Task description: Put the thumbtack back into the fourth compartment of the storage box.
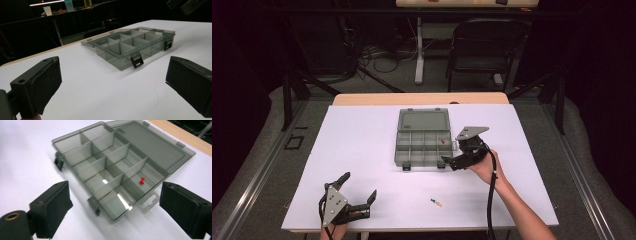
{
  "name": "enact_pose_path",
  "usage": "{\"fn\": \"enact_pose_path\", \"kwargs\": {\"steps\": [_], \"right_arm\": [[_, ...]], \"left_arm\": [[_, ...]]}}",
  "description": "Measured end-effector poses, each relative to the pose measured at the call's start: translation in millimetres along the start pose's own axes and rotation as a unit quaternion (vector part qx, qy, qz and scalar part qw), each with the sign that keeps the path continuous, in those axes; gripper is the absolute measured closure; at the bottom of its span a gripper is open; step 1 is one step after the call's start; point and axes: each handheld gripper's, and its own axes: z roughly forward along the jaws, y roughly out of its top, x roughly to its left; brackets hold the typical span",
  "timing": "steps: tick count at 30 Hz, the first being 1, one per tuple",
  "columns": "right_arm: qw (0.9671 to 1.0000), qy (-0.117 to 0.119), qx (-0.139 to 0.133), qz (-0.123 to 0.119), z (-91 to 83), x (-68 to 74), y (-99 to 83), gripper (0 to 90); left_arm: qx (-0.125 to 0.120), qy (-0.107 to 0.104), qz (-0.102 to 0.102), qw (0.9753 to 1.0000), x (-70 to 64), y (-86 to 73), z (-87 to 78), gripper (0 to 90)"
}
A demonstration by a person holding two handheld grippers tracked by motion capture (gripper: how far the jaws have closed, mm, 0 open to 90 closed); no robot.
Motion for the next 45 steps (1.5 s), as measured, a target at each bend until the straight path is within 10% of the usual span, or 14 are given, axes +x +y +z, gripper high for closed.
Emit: {"fn": "enact_pose_path", "kwargs": {"steps": [32,45], "right_arm": [[0.9951,0.067,0.053,-0.049,0.2,77.9,-54.2,0.9],[0.9934,0.078,0.057,-0.063,-0.2,97.9,-68.9,43.9]], "left_arm": [[-0.001,0.000,0.001,1.0000,-0.8,0.2,0.0,0.2],[-0.002,0.000,0.001,1.0000,-0.8,0.2,-0.4,0.2]]}}
